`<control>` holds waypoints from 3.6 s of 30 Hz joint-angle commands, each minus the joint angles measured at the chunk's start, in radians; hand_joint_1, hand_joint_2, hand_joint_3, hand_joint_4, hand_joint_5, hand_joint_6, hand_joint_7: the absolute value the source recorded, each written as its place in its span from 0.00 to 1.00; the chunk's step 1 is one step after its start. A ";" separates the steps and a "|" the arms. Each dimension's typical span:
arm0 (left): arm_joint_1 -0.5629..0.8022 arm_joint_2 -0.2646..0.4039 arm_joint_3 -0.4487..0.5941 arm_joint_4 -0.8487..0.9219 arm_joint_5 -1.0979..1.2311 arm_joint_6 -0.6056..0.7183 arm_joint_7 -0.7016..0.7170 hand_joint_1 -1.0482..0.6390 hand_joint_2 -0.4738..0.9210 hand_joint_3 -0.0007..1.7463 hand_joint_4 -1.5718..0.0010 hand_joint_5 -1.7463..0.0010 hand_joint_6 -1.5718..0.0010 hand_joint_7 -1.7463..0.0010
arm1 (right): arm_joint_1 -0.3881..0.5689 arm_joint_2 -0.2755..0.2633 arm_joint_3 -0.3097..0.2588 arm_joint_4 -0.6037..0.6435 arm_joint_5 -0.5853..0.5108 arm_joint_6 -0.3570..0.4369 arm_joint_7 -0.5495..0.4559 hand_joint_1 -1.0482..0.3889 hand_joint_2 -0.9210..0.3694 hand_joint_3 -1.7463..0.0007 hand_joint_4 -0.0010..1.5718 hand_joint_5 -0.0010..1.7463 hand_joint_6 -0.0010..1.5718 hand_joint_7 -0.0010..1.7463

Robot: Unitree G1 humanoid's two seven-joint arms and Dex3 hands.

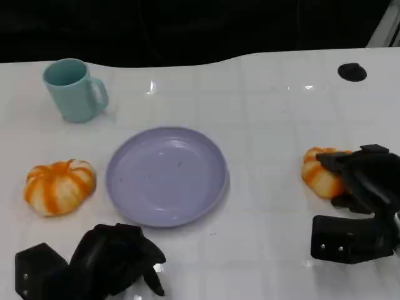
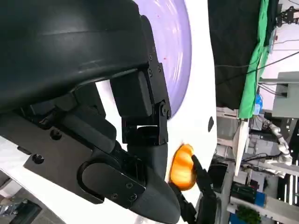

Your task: Grasp the bread from the table and place it into the plate.

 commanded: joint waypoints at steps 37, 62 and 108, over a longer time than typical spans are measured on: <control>0.003 0.005 -0.001 0.000 0.006 -0.007 0.007 0.00 0.91 0.00 0.05 0.47 0.00 0.72 | -0.096 0.135 0.072 -0.088 0.092 -0.287 -0.261 0.60 0.48 0.20 0.64 1.00 0.49 0.99; 0.010 -0.012 -0.019 -0.018 0.011 0.001 0.017 0.00 0.89 0.00 0.04 0.48 0.00 0.73 | -0.274 0.383 0.123 0.144 0.108 -0.310 -0.141 0.62 0.38 0.33 0.58 1.00 0.45 1.00; -0.009 -0.009 -0.013 0.009 0.028 -0.011 0.015 0.00 0.90 0.00 0.03 0.49 0.00 0.73 | 0.088 0.217 0.006 -0.343 0.362 -0.302 0.315 0.32 0.00 0.88 0.10 0.27 0.18 0.04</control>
